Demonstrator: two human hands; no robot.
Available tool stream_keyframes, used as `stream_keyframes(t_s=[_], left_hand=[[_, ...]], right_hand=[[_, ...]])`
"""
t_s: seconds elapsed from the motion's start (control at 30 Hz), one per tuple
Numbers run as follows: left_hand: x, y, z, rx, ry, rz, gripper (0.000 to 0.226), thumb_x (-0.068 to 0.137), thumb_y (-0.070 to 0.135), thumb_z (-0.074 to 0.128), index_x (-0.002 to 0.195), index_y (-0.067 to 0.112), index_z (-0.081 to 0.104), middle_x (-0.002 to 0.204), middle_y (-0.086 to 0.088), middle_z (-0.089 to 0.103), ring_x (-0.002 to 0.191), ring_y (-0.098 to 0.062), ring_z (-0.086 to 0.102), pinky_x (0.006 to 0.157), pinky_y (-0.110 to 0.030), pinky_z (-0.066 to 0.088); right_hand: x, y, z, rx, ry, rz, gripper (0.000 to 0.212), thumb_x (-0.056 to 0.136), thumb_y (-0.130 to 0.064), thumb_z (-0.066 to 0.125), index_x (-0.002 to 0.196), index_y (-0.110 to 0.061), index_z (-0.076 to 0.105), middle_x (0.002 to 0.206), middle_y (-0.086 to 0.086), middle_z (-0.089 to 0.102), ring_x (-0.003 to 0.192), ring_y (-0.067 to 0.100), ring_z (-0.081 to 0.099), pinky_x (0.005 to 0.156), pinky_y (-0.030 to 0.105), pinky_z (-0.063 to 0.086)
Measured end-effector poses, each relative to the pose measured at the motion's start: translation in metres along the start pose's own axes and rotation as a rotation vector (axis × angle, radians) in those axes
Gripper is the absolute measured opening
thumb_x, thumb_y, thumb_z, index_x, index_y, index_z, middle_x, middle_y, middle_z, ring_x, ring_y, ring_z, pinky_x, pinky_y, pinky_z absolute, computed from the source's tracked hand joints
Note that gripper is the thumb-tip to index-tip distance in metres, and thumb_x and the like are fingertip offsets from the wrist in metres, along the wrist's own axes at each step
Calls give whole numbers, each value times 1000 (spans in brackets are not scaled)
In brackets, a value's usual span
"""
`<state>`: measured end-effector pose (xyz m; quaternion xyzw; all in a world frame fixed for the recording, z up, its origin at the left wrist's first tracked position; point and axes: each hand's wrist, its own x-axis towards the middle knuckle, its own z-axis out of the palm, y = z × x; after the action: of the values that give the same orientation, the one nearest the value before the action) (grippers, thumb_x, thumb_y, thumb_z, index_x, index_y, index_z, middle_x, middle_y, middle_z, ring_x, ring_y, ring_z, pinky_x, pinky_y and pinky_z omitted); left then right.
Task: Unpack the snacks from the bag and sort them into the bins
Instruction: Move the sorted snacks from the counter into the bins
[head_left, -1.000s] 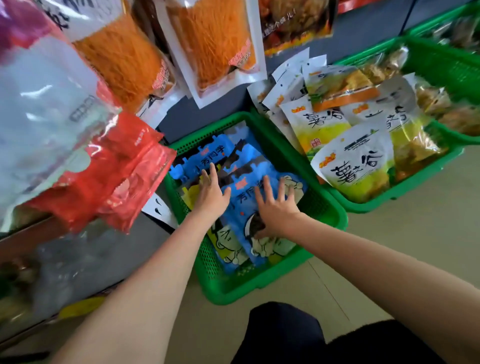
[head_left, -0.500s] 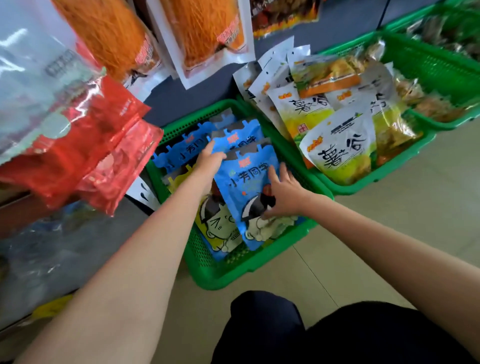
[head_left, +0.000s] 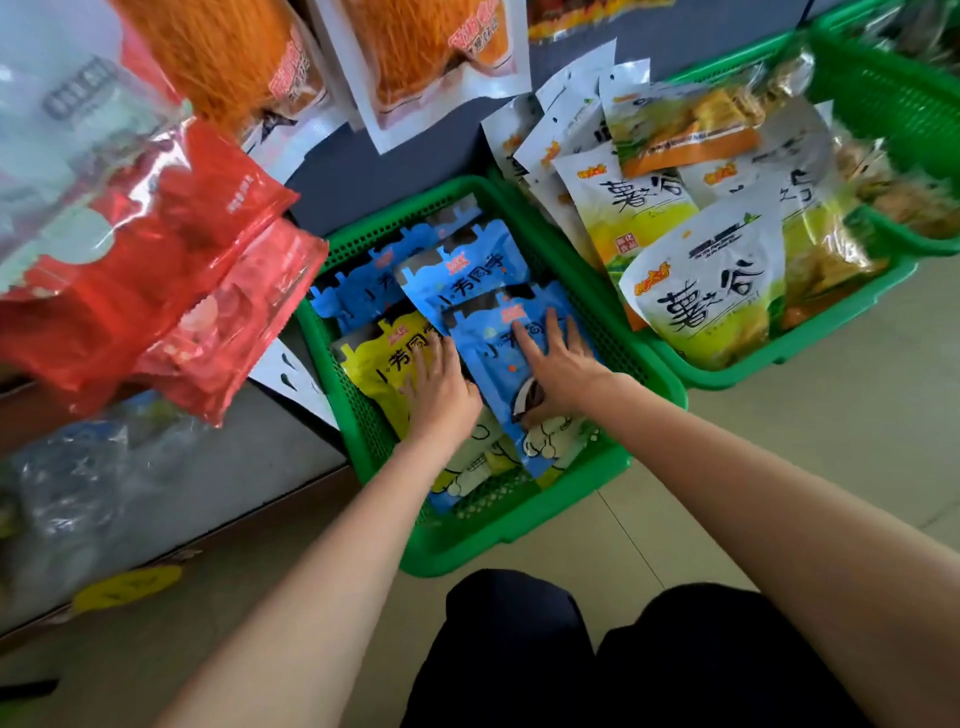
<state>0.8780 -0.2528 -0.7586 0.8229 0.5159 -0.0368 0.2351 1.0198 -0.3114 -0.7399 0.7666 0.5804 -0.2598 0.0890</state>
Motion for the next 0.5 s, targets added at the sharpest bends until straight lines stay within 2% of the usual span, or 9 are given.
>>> stream_keyframes(t_s=[0.13,0.17,0.23,0.3,0.37,0.47,0.5], left_hand=[[0,-3,5,205,-145,-48,106,87,48,59,146,11,-20,149,-10,-37,136,-39,-30,109,-60,-10],[2,-5,8,258,-159,-58,107,85,45,63,148,13,-17,147,-11,-40,135,-43,-31,107,-63,-9],[3,-10,9,345,-143,-69,93,88,27,64,150,19,-5,144,-14,-42,134,-46,-30,107,-65,-10],[4,-15,6,442,-106,-55,86,89,15,61,150,22,1,146,-14,-39,136,-45,-25,108,-62,-11],[5,-21,1,552,-95,-17,87,90,13,59,150,23,-3,150,-13,-34,139,-42,-22,109,-58,-12],[4,-26,-2,660,-160,33,92,90,10,58,149,23,-11,150,-13,-33,140,-39,-21,113,-54,-9],[2,-27,-3,652,-194,36,97,89,15,62,149,24,-14,150,-13,-33,140,-37,-22,113,-53,-9]], right_hand=[[-4,8,8,-55,2,-34,121,76,-56,66,146,-12,-22,152,22,-24,141,45,-13,116,52,15],[-5,10,12,-93,17,-45,121,76,-57,65,146,-12,-23,152,23,-24,141,46,-11,115,52,18],[-6,11,18,-165,49,-69,119,77,-57,64,145,-18,-26,151,23,-25,140,49,-7,112,53,25],[-7,10,20,-174,59,-83,119,75,-57,65,144,-27,-27,152,19,-27,139,51,-7,109,54,30],[-7,7,19,-174,56,-72,118,75,-56,66,144,-30,-27,152,18,-28,139,51,-7,107,55,32],[-1,3,16,-183,34,-27,121,72,-59,66,144,-29,-26,151,18,-28,139,51,-8,109,54,26],[1,1,15,-179,23,-13,122,71,-60,66,144,-29,-27,151,18,-29,139,50,-10,110,54,24]])
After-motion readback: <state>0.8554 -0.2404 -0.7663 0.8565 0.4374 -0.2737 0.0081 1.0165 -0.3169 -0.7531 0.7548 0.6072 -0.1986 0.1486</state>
